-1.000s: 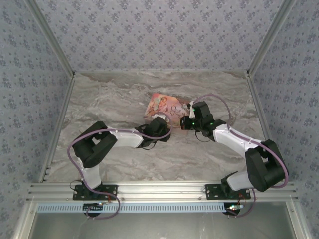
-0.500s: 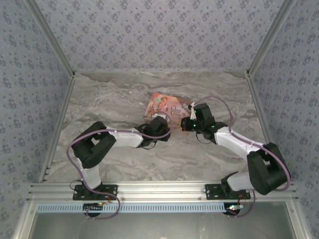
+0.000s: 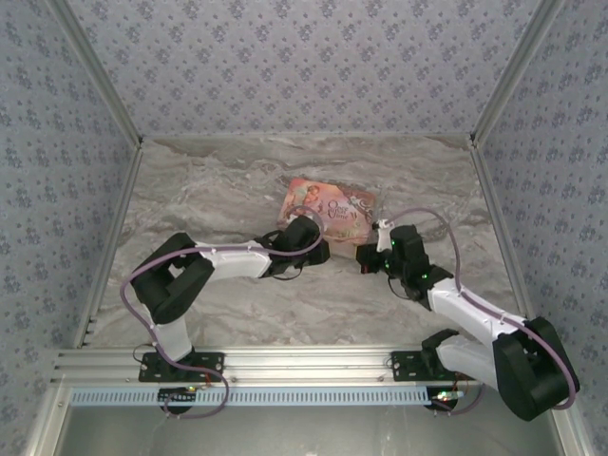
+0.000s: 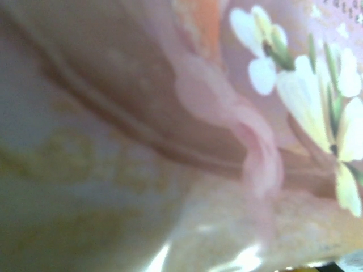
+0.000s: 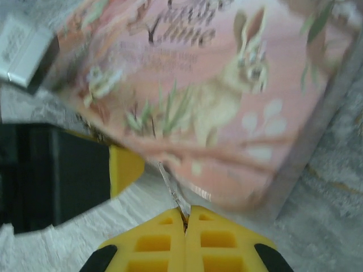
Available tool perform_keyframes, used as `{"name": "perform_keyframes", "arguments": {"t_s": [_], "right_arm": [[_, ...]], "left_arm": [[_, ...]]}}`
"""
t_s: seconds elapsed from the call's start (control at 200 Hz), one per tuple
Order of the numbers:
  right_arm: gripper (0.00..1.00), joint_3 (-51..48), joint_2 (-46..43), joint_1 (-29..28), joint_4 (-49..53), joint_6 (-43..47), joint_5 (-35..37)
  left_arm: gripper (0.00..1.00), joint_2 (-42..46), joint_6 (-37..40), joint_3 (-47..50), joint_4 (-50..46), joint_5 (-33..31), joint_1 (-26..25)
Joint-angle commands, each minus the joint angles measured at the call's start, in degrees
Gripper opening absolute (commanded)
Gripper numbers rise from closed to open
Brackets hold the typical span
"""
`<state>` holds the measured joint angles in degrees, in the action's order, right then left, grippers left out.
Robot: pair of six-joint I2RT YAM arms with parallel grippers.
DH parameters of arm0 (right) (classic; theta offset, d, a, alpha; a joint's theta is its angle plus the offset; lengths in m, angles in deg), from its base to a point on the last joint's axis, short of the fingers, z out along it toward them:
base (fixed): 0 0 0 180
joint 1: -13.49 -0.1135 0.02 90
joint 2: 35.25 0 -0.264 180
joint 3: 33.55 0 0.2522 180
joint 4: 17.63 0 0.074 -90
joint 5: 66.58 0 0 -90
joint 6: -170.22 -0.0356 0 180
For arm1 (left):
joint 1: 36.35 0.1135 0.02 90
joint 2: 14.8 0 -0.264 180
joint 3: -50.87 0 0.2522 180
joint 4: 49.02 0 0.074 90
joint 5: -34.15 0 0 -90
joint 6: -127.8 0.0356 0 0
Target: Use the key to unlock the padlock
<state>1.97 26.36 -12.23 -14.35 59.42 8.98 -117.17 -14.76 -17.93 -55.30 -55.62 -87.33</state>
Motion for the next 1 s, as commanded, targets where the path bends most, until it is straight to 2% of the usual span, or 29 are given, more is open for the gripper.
{"name": "perform_keyframes", "arguments": {"t_s": [0.0, 0.235, 0.6, 0.994], "right_arm": [[0.0, -3.3, -1.07, -1.75, -6.39, 4.42, -2.61], [0.0, -6.71, -0.89, -3.79, -12.4, 10.25, -5.18], [0.0, -6.95, 5.99, -4.79, -20.44, 13.4, -7.45], [0.0, -5.81, 7.04, -3.05, -21.27, 15.7, -9.55]], "left_arm": [[0.22, 3.05, -5.05, -2.94, 3.9, 2.31, 0.59], [0.21, 4.66, -9.49, -3.05, 3.98, 3.76, 0.83], [0.2, 6.21, -17.31, -2.41, 5.13, 10.44, 2.16], [0.21, 8.75, -22.74, -2.56, 2.98, 14.83, 3.57]]}}
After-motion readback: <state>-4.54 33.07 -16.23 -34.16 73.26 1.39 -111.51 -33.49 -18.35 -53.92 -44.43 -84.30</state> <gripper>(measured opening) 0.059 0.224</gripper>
